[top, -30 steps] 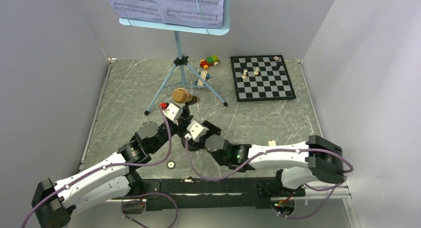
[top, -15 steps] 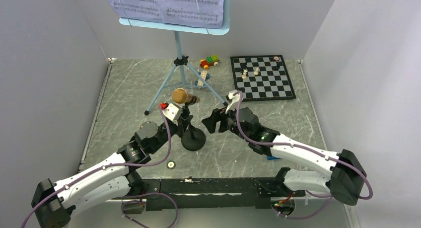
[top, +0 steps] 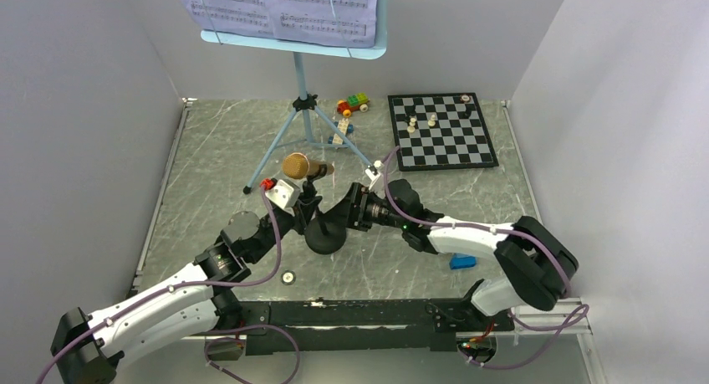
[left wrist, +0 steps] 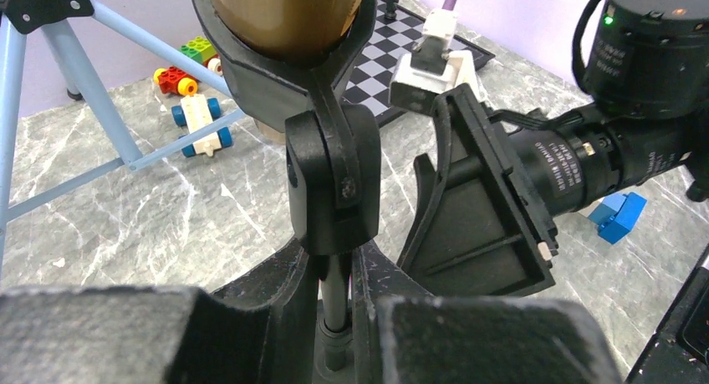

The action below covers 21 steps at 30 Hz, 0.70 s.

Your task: Pack up the instrument practice props

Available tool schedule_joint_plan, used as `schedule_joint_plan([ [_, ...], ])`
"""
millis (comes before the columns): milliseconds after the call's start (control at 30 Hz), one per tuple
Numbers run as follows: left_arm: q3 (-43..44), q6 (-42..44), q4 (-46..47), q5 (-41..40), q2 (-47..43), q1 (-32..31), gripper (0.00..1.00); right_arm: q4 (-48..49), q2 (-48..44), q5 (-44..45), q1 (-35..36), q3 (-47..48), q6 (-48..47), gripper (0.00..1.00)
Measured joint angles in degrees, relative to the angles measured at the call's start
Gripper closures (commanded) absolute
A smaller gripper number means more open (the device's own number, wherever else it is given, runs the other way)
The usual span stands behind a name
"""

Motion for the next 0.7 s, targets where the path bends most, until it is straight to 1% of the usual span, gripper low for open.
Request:
schedule_joint_plan([
  [67,-0.02,0.07,0.15,0.02,0.00,0.00,1.00,3.45,2.12,-1.77,0.00,-0.11,3.23,0.30],
  [267,-0.04,0.15,0.17,0.02,0.00,-0.02,1.00,12.13,7.37,-4.70,-0.24,-0.44,10.58,0.58],
  [333,-0.04,0.17,0.17,0.02,0.00,-0.11,1.00,14.32,8.44,-4.94,-0.39,-0.68,12.11,0.66],
  [500,-0.15,0.17,0.20,0.02,-0.24,-0.17,1.00,16.22,9.29,-5.29,-0.68,-1.40,14.16,0.78],
  [567,-0.15,0.17,0.20,0.04,-0.24,-0.17,1.00,16.20,9.29,-5.33,-0.70,-1.40,14.14,0.85],
  [633,-0.15,0.17,0.17,0.02,-0.22,-0.22,1.00,15.98,9.27,-5.33,-0.70,-1.40,13.27,0.97],
  [667,-0.17,0.17,0.17,0.07,-0.20,-0.22,1.00,15.72,9.16,-5.31,-0.70,-1.36,12.72,1.00],
  [700,-0.17,0.17,0.17,0.09,-0.13,-0.24,1.00,14.86,8.92,-5.29,-0.74,-1.11,11.89,1.00],
])
